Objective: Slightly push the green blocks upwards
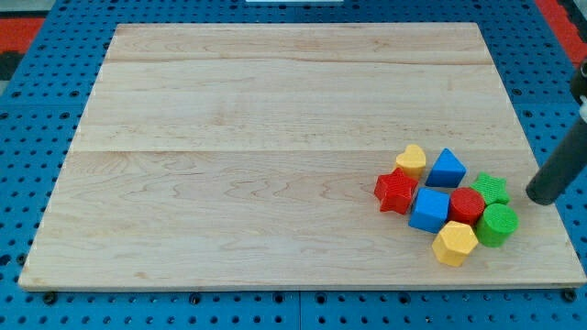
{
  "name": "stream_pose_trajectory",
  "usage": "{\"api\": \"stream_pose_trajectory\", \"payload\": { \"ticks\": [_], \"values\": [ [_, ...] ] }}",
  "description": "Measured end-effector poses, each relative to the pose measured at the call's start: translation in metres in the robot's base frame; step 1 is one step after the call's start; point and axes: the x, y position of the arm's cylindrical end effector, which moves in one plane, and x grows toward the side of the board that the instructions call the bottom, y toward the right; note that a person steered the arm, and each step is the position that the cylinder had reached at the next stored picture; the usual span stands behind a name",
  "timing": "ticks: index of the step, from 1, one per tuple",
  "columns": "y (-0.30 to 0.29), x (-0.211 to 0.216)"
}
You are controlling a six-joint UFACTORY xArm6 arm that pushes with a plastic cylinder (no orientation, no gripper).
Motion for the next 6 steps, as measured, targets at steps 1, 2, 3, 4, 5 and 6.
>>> {"api": "stream_pose_trajectory", "payload": {
  "ticks": [1, 2, 3, 4, 5, 6],
  "values": [
    [0.0, 0.027],
    [0.0, 0.06],
    [-0.001, 0.096],
    [-0.022, 0.093],
    [-0.053, 0.071],
    [-0.053, 0.019]
  ]
}}
